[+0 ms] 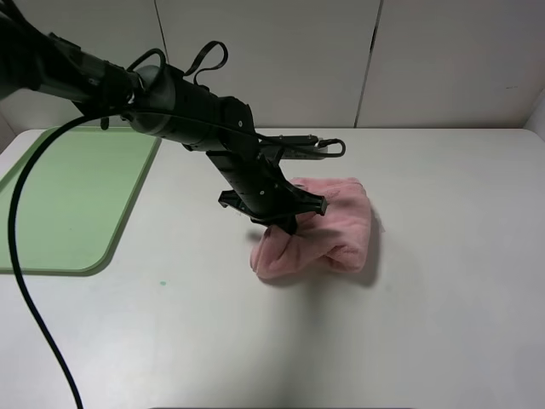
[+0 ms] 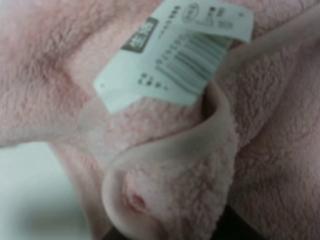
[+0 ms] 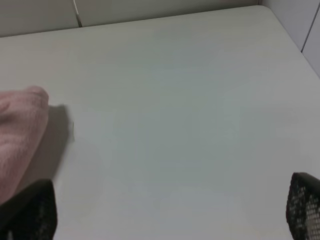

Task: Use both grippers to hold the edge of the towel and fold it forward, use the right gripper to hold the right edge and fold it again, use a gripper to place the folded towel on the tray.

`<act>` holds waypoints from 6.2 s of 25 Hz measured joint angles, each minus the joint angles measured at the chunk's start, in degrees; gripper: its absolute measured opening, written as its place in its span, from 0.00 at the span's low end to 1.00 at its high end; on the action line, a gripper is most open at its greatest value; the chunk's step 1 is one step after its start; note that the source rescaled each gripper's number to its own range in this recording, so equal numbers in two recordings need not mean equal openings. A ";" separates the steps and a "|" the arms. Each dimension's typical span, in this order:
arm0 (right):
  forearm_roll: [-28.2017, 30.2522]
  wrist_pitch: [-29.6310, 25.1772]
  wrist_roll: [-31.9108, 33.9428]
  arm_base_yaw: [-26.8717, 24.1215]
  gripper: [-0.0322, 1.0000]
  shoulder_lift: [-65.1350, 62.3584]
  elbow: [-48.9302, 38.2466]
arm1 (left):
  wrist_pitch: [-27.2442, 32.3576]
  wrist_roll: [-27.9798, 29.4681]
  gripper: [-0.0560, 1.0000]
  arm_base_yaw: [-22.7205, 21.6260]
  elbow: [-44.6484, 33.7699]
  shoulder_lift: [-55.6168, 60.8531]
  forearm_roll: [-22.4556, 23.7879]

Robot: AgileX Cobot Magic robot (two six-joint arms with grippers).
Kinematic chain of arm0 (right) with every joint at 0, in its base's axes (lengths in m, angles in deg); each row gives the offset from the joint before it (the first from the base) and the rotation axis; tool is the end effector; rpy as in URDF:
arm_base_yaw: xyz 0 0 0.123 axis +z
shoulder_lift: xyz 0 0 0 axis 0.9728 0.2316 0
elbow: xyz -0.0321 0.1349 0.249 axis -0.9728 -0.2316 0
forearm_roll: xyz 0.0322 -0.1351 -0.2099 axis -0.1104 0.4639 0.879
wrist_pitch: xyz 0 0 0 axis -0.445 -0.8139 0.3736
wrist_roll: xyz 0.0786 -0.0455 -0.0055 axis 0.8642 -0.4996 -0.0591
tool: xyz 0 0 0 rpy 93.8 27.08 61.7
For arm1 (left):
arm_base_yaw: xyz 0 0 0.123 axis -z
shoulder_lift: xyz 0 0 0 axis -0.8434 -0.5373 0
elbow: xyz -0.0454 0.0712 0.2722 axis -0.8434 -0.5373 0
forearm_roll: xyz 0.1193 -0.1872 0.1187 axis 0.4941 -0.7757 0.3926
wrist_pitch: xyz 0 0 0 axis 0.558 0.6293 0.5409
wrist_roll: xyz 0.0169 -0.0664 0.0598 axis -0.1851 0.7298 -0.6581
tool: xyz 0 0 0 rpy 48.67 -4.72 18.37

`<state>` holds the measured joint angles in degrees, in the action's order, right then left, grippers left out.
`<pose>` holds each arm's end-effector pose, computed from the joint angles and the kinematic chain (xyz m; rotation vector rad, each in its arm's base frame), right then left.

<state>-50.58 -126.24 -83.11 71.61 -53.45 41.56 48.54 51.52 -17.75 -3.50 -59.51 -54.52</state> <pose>-0.0034 -0.0010 0.2780 0.1182 2.0045 -0.0571 0.3291 -0.2895 0.1092 0.5628 2.7061 -0.4749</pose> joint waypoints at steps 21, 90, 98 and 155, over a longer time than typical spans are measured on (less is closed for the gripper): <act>0.00 0.06 0.00 0.00 1.00 0.00 0.00 | 17.54 2.36 0.16 -12.50 0.00 12.89 15.72; 0.00 -0.01 0.00 0.00 1.00 0.00 0.00 | 8.34 1.97 0.25 -44.27 -19.87 21.46 37.33; 0.00 -0.01 0.00 0.00 1.00 0.00 0.00 | 8.55 2.22 0.96 -45.18 -19.87 21.46 39.76; 0.00 0.05 0.00 0.00 1.00 0.00 0.00 | 30.00 1.45 1.00 -39.68 -47.67 92.55 18.49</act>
<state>-50.58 -126.19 -83.11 71.61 -53.45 41.56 78.54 52.97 -57.43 -51.18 33.04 -36.03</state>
